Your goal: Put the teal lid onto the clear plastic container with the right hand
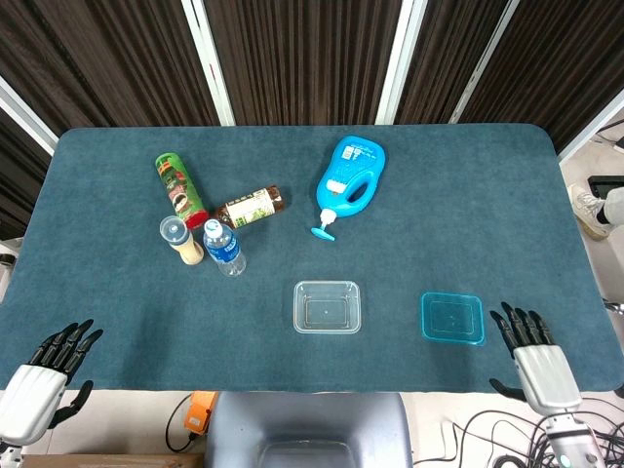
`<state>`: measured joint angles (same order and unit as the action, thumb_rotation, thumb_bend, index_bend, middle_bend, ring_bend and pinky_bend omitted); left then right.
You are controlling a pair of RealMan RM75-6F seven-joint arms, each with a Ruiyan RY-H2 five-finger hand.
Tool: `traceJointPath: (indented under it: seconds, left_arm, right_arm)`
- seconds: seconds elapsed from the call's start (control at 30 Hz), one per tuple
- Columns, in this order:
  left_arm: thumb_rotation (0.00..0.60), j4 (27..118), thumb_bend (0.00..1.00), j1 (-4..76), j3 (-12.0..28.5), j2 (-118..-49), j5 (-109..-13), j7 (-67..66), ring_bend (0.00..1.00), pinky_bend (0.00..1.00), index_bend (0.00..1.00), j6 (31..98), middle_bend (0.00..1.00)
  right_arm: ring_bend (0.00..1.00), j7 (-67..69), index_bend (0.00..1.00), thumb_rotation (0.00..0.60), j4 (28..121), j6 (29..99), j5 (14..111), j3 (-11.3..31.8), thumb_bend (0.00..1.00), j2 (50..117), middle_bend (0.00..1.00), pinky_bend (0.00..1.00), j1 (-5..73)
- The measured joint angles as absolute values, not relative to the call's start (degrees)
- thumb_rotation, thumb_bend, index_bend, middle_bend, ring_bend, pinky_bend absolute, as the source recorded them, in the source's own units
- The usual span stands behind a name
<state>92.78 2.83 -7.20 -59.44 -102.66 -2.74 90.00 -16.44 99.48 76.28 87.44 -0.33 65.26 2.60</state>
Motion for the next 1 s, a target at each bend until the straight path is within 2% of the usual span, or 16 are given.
traceJointPath:
  seconds: [0.23, 0.43, 0.6, 0.77, 1.0]
  left_arm:
    - [0.6, 92.7, 0.43, 2.5, -7.2, -59.1, -102.8, -2.0, 0.0, 0.16, 0.0, 90.5, 0.0]
    - [0.6, 92.6, 0.43, 2.4, -7.2, -59.1, -103.1, -1.9, 0.0, 0.16, 0.0, 90.8, 0.0]
    - [0.6, 92.6, 0.43, 2.2, -7.2, -59.0, -103.3, -1.6, 0.0, 0.16, 0.0, 91.2, 0.0]
    - [0.6, 92.5, 0.43, 2.4, -7.1, -59.0, -103.5, -1.5, 0.0, 0.16, 0.0, 90.9, 0.0]
    - [0.6, 92.7, 0.43, 2.6, -7.0, -59.4, -103.4, -2.2, 0.0, 0.16, 0.0, 90.1, 0.0]
  right_arm:
    - [0.0, -22.6, 0.05, 0.6, 103.2, 59.5, 68.8, 4.4, 0.27, 63.6, 0.0, 0.15, 13.2]
    - [0.0, -31.1, 0.05, 0.6, 104.9, 50.5, 53.4, 7.2, 0.27, 64.0, 0.0, 0.11, 23.3]
    - [0.0, -35.3, 0.05, 0.6, 103.3, 48.2, 45.7, 7.2, 0.27, 67.0, 0.0, 0.09, 28.4]
    - [0.0, -40.5, 0.06, 0.6, 101.7, 48.1, 36.3, 5.2, 0.27, 70.1, 0.0, 0.09, 34.7]
    - [0.0, -41.9, 0.07, 0.6, 100.1, 48.7, 32.7, 1.7, 0.27, 71.3, 0.0, 0.09, 38.2]
